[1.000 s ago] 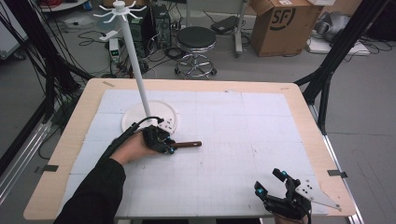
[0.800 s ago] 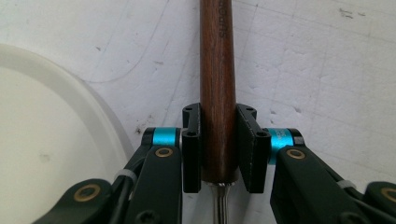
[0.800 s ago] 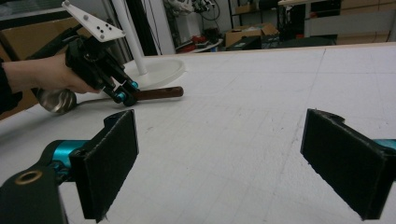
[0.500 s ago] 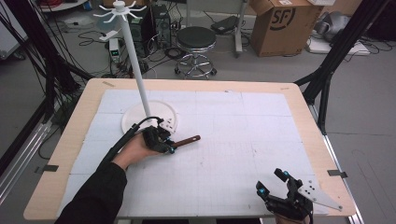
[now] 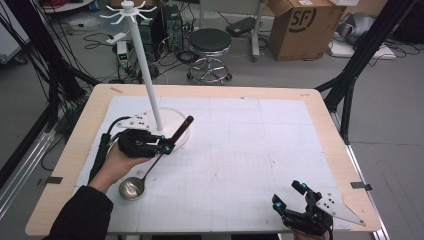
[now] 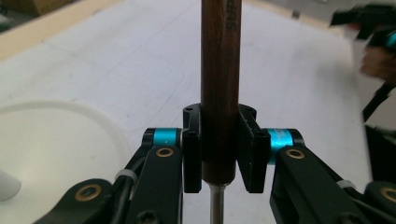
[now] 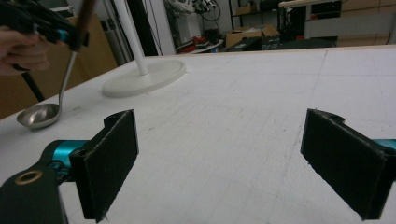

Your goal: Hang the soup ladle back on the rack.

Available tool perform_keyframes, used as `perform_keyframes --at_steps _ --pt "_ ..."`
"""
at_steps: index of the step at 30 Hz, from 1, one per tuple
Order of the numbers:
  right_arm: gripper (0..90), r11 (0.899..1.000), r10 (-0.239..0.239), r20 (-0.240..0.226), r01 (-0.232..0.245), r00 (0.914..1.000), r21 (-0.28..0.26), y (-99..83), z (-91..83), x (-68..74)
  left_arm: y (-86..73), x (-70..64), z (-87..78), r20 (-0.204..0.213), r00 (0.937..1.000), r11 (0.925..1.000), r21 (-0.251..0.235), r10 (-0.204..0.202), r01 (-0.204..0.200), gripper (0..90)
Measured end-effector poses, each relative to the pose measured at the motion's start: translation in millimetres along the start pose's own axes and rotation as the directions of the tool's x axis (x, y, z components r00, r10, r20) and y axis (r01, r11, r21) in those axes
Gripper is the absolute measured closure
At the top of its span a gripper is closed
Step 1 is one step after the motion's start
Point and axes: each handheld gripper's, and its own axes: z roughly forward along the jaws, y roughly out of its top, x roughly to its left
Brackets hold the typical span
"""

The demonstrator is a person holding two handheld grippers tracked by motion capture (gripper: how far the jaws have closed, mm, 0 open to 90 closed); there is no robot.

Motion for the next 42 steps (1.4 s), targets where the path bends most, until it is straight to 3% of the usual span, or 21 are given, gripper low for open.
perform_keyframes --at_steps 4,10,14,18,25,32,36,42 --pt "10.3 1.000 0.003 -0.001 -0.003 1.0000 0.004 -0.1 2.2 1.6 4.9 -7.2 -22.0 0.012 0.9995 0.9948 -0.097 -0.031 0.032 74.1" --pt "10.3 1.000 -0.006 -0.004 0.006 1.0000 0.013 -0.1 4.6 3.5 18.7 -22.9 -49.9 -0.024 0.9996 0.9859 -0.167 0.012 -0.016 74.0" --pt "10.3 1.000 -0.010 -0.002 0.010 0.9999 0.012 -0.2 5.5 3.2 31.7 -27.1 -66.2 -0.042 0.9991 0.9782 -0.207 0.005 -0.013 74.0" --pt "10.3 1.000 -0.008 -0.003 0.008 1.0000 0.011 -0.1 5.0 3.6 46.4 -20.9 -80.3 -0.083 0.9965 0.9747 -0.223 -0.011 -0.008 74.0" --pt "10.3 1.000 -0.010 0.000 0.010 1.0000 0.009 0.0 3.9 2.4 70.6 -11.7 -99.0 -0.108 0.9935 0.9672 -0.254 -0.037 0.008 74.0" --pt "10.3 1.000 0.002 0.002 -0.002 1.0000 0.011 -0.4 2.5 1.9 97.3 -7.6 -107.2 -0.136 0.9899 0.9695 -0.245 -0.040 0.006 74.0" --pt "10.3 1.000 0.005 0.007 -0.005 1.0000 0.006 -0.3 1.3 0.4 112.5 1.3 -114.6 -0.121 0.9923 0.9659 -0.259 -0.023 -0.009 74.0" --pt "10.3 1.000 0.013 0.010 -0.013 0.9999 0.005 -0.7 -0.9 -1.4 126.3 21.3 -126.5 -0.142 0.9878 0.9613 -0.275 -0.064 0.023 74.0"
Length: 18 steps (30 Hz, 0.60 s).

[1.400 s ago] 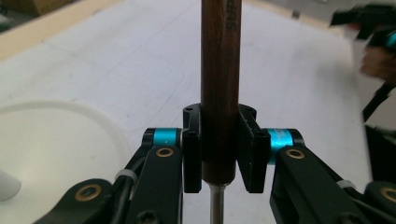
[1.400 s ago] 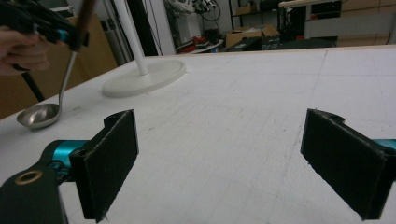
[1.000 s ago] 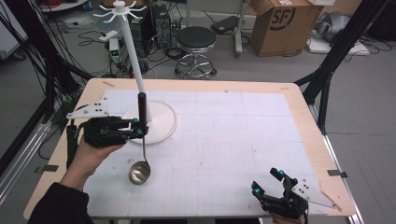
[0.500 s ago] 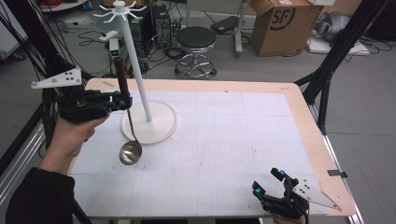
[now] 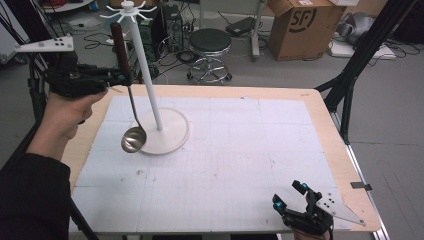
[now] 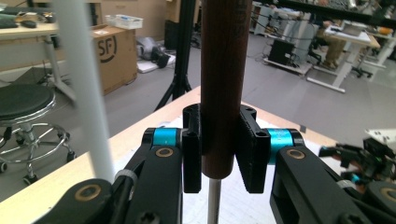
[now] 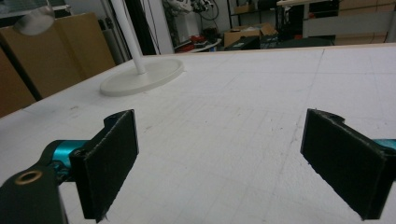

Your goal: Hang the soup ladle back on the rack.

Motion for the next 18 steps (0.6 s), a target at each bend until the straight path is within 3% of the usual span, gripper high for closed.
perform_keyframes --at_steps 8,18 --pt "10.3 1.000 -0.001 0.008 0.001 1.0000 -0.003 0.0 -3.9 -2.3 5.0 25.8 -6.8 -0.028 0.9983 0.9986 -0.012 -0.051 0.051 73.9" --pt "10.3 1.000 0.002 0.023 -0.002 0.9997 0.001 -0.9 -5.5 -3.2 6.0 32.7 2.5 -0.039 0.9977 0.9983 0.014 -0.055 0.056 73.9"
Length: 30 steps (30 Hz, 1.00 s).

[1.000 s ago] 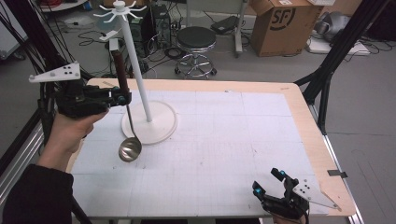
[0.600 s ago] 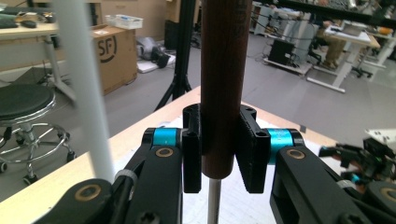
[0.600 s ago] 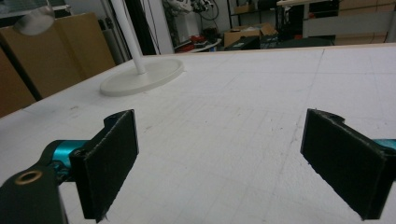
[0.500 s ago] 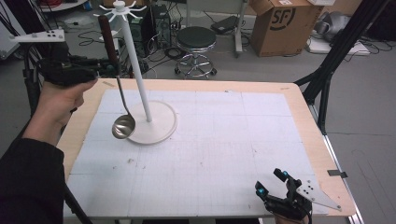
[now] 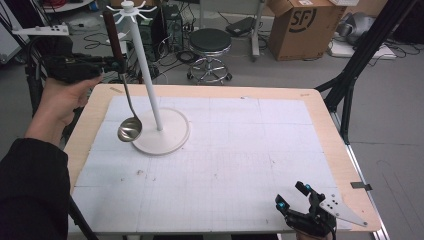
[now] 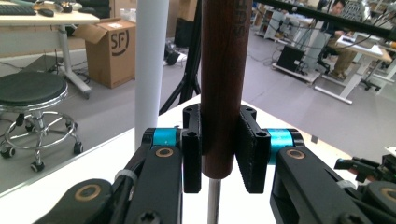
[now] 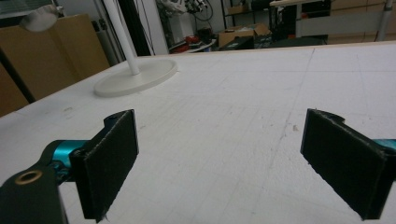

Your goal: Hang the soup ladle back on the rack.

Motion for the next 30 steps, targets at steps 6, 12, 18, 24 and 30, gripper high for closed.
perform_keyframes --at_steps 6,12,18,24,30 --pt "10.3 1.000 0.002 0.002 -0.002 1.0000 0.001 -0.1 -0.4 -0.2 4.0 1.6 3.7 -0.002 1.0000 1.0000 0.008 0.001 -0.001 73.9" --pt "10.3 1.000 0.002 0.008 -0.002 1.0000 -0.002 -0.2 -1.1 -1.3 6.3 3.7 12.3 0.001 1.0000 0.9998 0.020 -0.001 0.001 73.9" --pt "10.3 1.000 0.010 0.011 -0.010 0.9999 -0.003 -0.5 -1.7 -1.6 3.8 6.3 21.6 -0.007 1.0000 0.9993 0.038 0.001 -0.001 73.8" --pt "10.3 1.000 0.007 0.015 -0.007 0.9999 -0.005 -0.4 -3.1 -2.8 -2.9 10.1 26.3 -0.010 0.9999 1.0000 0.007 -0.001 0.001 72.7" --pt "10.3 1.000 0.001 0.015 -0.001 0.9999 -0.007 -0.3 -3.5 -2.9 -15.9 15.4 28.6 0.005 0.9990 0.9979 -0.048 -0.044 0.044 58.1"
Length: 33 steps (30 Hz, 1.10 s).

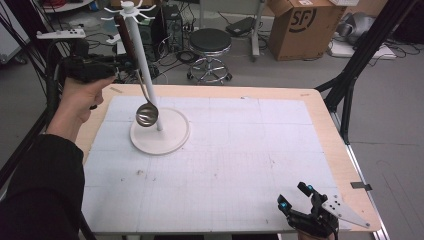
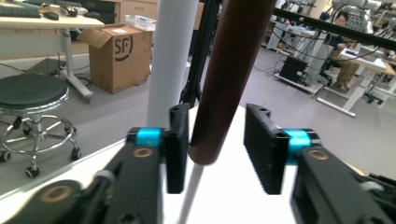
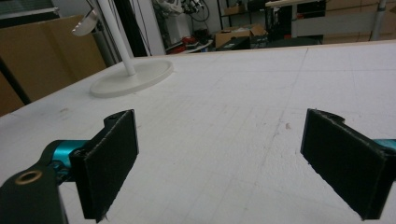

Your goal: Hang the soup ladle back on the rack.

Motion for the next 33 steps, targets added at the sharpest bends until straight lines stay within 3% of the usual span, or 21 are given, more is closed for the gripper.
perform_keyframes --at_steps 6,15,19,26,33 --pt "10.3 1.000 0.001 -0.007 -0.001 1.0000 0.007 -0.2 1.3 1.5 -27.7 -1.0 -2.5 0.047 0.9987 0.9996 -0.016 -0.022 0.023 45.3" --pt "10.3 1.000 -0.012 -0.030 0.013 0.9995 0.015 0.4 7.9 8.0 -85.9 -28.8 -3.9 0.098 0.9950 0.9986 -0.047 -0.020 0.024 29.0" --pt "10.3 0.999 -0.030 -0.040 0.031 0.9988 0.014 0.8 11.6 10.4 -115.1 -42.8 -3.1 0.111 0.9934 0.9983 -0.046 -0.031 0.036 26.1" --pt "10.3 1.000 -0.019 -0.053 0.019 0.9984 0.015 2.2 20.0 9.0 -158.9 -62.7 -2.8 0.130 0.9895 0.9960 -0.056 -0.063 0.070 23.1" --pt "10.3 1.000 0.003 -0.101 0.000 0.9949 0.031 3.7 30.3 12.0 -197.3 -81.7 0.4 0.135 0.9887 0.9960 -0.054 -0.064 0.072 22.0"
